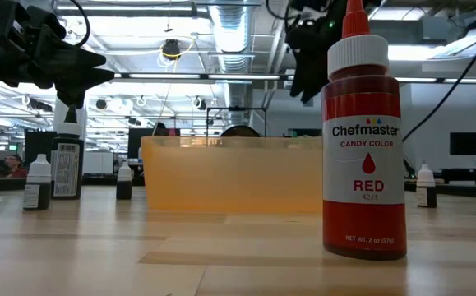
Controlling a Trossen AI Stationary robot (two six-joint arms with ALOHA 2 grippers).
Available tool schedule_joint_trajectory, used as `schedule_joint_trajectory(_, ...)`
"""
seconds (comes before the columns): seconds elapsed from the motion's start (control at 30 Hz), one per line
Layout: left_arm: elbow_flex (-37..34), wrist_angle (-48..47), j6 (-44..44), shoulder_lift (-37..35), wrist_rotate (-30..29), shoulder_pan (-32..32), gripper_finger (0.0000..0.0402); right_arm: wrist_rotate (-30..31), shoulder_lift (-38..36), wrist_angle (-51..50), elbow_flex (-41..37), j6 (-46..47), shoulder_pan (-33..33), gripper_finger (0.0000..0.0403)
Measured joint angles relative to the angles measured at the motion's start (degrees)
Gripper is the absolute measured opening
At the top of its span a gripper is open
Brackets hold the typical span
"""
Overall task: Pick & Place food coloring
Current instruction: Put the large green food coloring into the orange bin
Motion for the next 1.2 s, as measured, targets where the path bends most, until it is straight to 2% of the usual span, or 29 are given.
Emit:
schedule_joint_trajectory(0.53,0.0,0.0,0.0,0.0,-0.05,0.0,0.0169,1.55,9.56,-0.47,-0.02,0.08,-1.94,0.0268)
schedule_joint_trajectory(1.2,-0.02,0.02,-0.09,0.02,-0.07,0.0,0.0169,1.51,14.9,2.66,0.14,0.52,-3.62,0.0268)
